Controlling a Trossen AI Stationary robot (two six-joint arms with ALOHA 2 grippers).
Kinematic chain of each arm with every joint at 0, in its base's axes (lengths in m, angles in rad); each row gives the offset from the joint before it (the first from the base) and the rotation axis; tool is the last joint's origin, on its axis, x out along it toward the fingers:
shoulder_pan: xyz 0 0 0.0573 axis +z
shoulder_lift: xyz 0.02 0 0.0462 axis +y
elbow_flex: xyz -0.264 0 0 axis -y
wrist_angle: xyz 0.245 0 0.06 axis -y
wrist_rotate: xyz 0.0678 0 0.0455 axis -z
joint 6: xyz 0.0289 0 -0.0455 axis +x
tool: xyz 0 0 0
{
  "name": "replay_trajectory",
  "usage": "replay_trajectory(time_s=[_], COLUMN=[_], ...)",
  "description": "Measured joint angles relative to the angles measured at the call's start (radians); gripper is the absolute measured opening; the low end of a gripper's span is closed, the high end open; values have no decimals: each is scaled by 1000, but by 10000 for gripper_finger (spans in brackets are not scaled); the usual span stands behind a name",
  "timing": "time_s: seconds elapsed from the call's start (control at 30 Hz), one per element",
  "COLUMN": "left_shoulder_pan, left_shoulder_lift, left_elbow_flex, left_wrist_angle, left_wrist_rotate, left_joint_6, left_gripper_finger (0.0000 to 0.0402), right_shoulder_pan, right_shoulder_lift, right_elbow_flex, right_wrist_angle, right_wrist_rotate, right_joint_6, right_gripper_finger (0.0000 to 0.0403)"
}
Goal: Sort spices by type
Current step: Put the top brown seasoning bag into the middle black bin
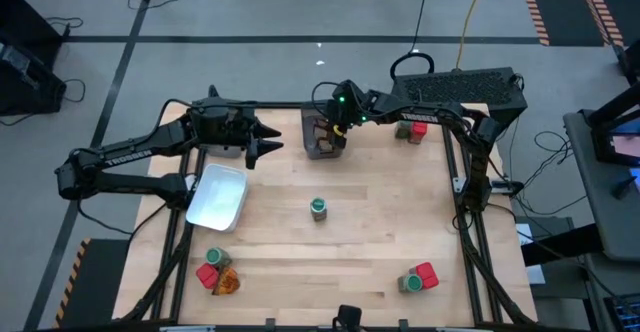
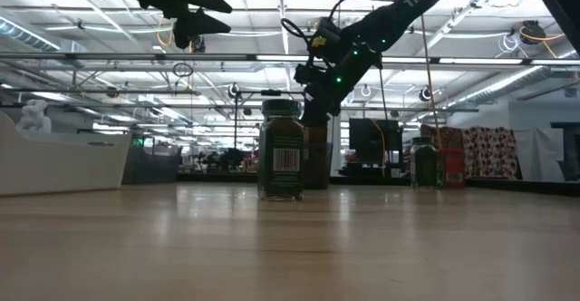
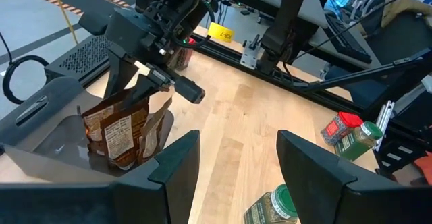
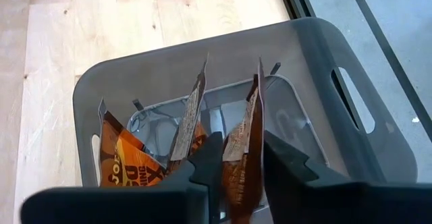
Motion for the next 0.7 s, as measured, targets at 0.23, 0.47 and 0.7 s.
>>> replay_trajectory(time_s=[0.23, 0.47, 0.7], left_shoulder_pan=[0, 0, 0], left_shoulder_lift=[0, 0, 0], left_elbow_flex=[0, 0, 0], left_wrist_angle=[0, 0, 0], left_wrist_rotate=[0, 0, 0], left_joint_6=[0, 0, 1], left_gripper_finger=[203, 203, 203], right_shoulder_pan=[0, 0, 0], right_shoulder_lift=[0, 0, -1], right_elbow_flex=[0, 0, 0], right_wrist_angle=[0, 0, 0], right_wrist_rotate=[0, 0, 0], right_joint_6=[1, 1, 1], right_gripper_finger=[86, 87, 87])
